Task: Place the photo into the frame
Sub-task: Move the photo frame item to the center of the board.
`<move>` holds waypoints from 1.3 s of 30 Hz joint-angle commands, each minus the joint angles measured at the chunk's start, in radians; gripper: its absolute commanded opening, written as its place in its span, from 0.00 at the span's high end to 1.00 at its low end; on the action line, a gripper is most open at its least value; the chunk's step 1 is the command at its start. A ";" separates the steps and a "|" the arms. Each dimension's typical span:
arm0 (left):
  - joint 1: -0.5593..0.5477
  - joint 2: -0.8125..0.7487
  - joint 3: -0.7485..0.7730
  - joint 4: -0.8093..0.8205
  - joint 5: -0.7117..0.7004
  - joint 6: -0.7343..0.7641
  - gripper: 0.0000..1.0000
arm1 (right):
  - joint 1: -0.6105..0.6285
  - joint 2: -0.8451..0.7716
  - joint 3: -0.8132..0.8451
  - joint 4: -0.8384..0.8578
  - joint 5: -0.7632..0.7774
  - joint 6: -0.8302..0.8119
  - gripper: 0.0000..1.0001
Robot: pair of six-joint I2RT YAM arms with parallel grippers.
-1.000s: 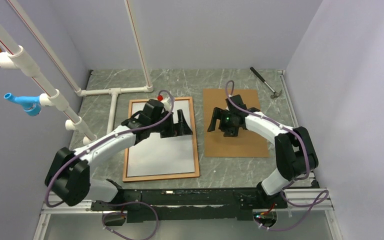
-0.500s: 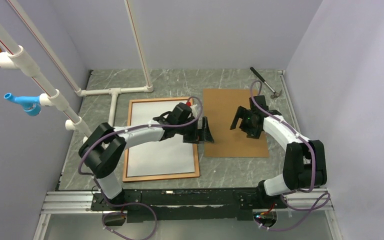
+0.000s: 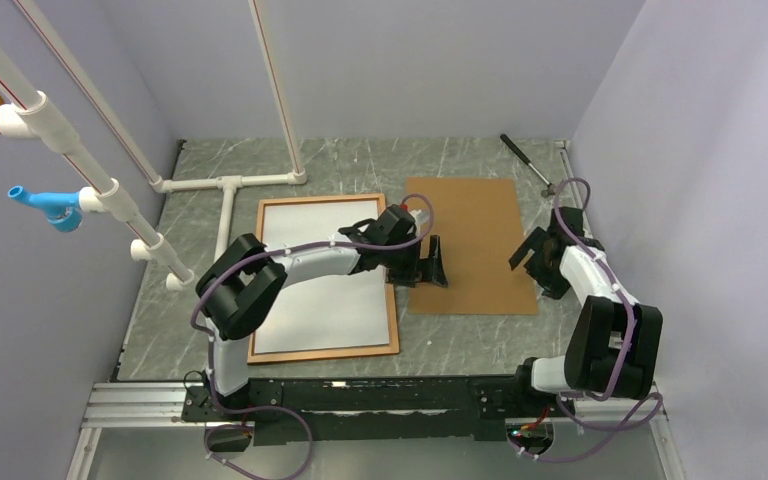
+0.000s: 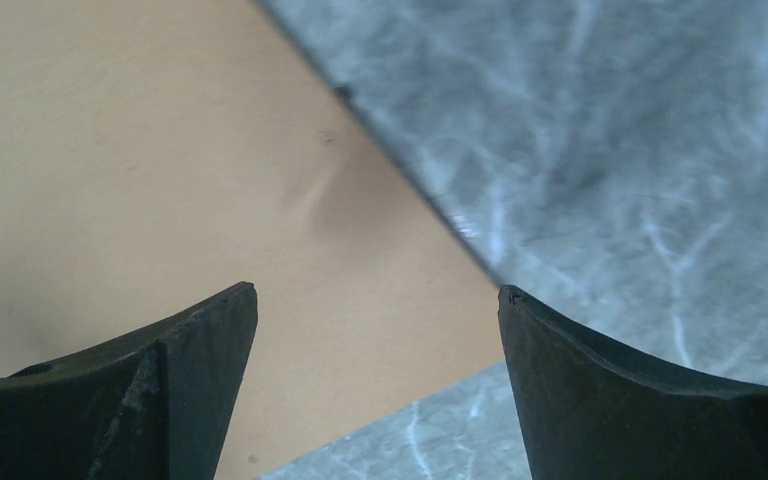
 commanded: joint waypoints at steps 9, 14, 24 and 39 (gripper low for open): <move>-0.042 0.060 0.135 -0.227 -0.272 0.057 0.01 | -0.152 -0.001 -0.031 0.065 0.037 -0.037 0.07; -0.044 0.092 0.143 -0.216 -0.257 0.053 0.01 | -0.164 0.062 -0.026 0.109 -0.073 -0.063 0.07; -0.039 0.139 0.134 -0.168 -0.205 0.028 0.01 | -0.184 0.136 -0.045 0.161 -0.198 -0.102 0.08; -0.026 0.061 0.028 0.055 -0.101 -0.026 0.01 | -0.184 0.098 -0.152 0.221 -0.407 -0.138 0.09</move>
